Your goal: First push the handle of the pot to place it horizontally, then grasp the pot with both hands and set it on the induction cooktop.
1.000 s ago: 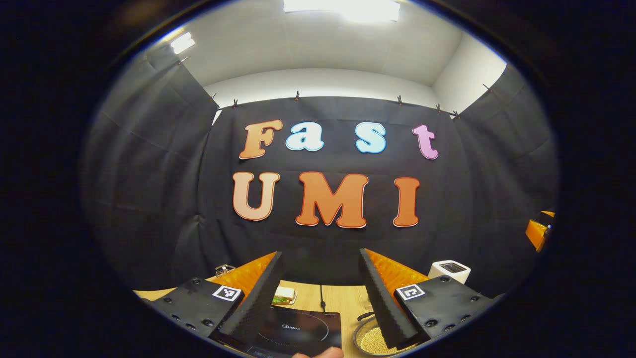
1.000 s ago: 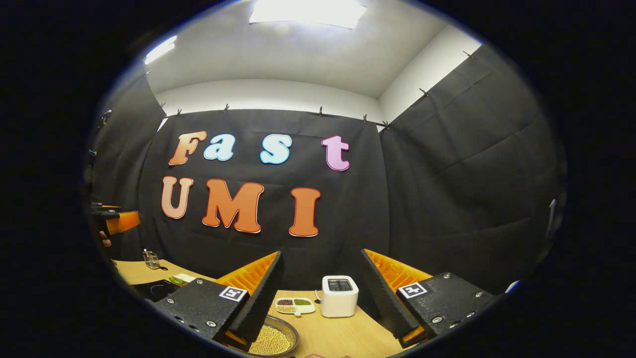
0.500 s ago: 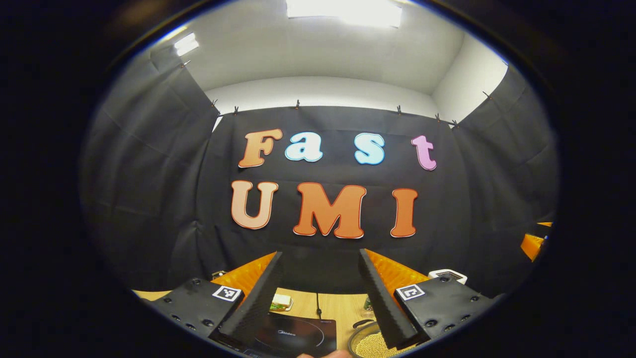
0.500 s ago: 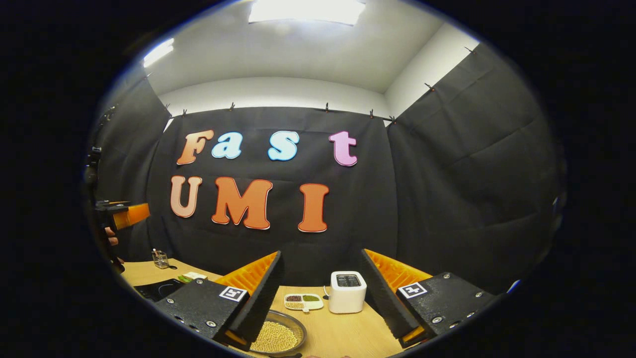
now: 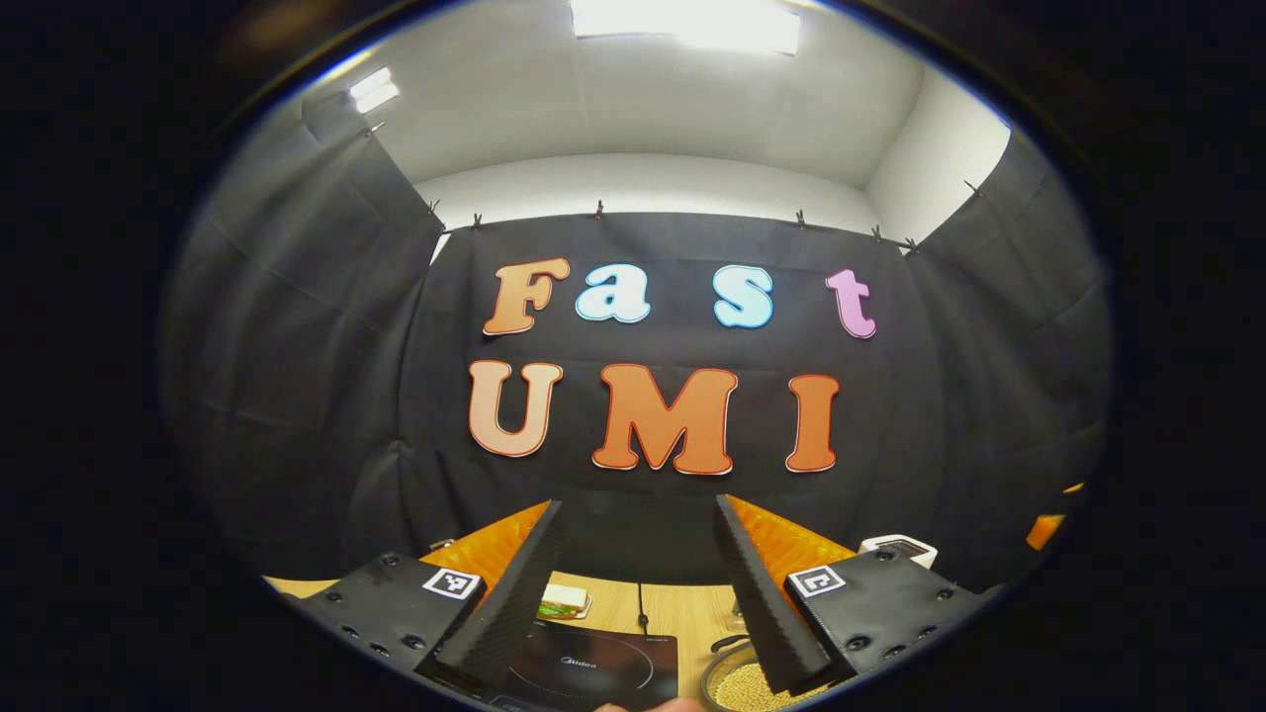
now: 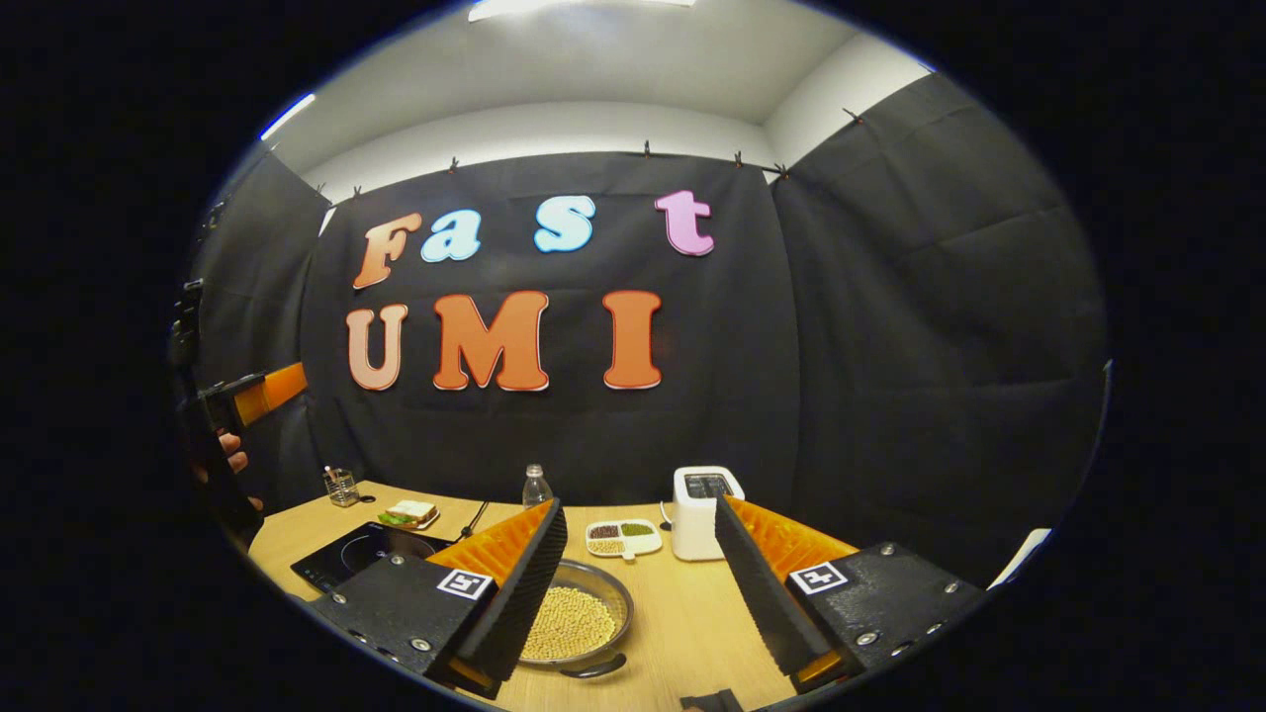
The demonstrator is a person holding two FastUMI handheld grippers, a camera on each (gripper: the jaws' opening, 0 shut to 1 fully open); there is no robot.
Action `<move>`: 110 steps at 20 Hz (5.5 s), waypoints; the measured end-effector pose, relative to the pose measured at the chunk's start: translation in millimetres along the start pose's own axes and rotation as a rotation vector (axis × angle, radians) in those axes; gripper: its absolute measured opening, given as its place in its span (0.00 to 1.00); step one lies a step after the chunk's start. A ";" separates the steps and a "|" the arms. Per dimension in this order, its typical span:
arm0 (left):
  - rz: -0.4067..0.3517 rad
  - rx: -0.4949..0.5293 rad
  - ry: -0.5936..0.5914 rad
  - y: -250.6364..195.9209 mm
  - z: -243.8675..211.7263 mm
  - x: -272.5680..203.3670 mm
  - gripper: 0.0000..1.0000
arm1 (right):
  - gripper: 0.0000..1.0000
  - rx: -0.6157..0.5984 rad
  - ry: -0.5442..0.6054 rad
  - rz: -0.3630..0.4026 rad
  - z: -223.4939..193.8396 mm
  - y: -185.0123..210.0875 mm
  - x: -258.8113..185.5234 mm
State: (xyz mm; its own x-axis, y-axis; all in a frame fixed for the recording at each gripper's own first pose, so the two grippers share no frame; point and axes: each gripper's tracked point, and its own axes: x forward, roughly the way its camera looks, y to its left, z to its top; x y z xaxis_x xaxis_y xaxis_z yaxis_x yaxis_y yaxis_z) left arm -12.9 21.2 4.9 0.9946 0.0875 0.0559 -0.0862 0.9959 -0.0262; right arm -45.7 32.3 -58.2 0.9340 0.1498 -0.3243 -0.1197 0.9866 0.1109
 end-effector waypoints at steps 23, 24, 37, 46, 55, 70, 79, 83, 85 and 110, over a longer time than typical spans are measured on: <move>0.014 -0.063 0.084 47.8 -45.2 8.2 0.98 | 0.00 0.420 0.738 0.188 -196.4 92.6 -32.0; 0.019 -0.063 0.090 50.7 -49.6 9.2 0.98 | 0.00 0.428 0.760 0.185 -203.4 94.3 -32.0; 0.034 -0.007 0.218 53.3 -96.8 34.4 0.98 | 0.00 0.513 1.038 0.109 -276.7 108.2 -7.6; 0.023 0.002 0.305 45.2 -131.3 48.1 0.98 | 0.00 0.504 1.102 -0.037 -301.2 69.3 20.7; 0.014 0.031 0.319 40.3 -134.8 56.4 0.98 | 0.00 0.447 1.047 -0.118 -295.3 27.2 65.9; -0.103 0.041 0.509 1.3 -197.5 66.1 0.98 | 0.00 0.328 1.007 -0.170 -283.3 -19.7 111.1; -0.153 0.020 0.588 -15.5 -224.1 63.8 0.99 | 0.00 0.327 1.001 -0.159 -281.3 -25.8 135.3; -0.190 0.001 0.636 -26.3 -243.6 61.0 0.98 | 0.00 0.314 0.981 -0.163 -282.5 -27.2 148.3; -0.217 0.007 0.673 -33.6 -257.5 57.3 0.98 | 0.00 0.329 0.976 -0.168 -282.0 -28.3 155.4; -0.310 0.015 0.955 -119.3 -388.7 41.7 0.98 | 0.52 0.217 0.741 -0.005 -226.3 -19.4 205.5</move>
State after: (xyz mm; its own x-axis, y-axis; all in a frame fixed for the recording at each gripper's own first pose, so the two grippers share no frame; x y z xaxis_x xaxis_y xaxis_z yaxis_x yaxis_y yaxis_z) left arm 61.3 -102.2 -377.6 0.6023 -0.2233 -0.7664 0.1907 0.9725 -0.1334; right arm 72.4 58.7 -339.6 0.4556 0.2252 -0.8612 0.0240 0.9640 0.2648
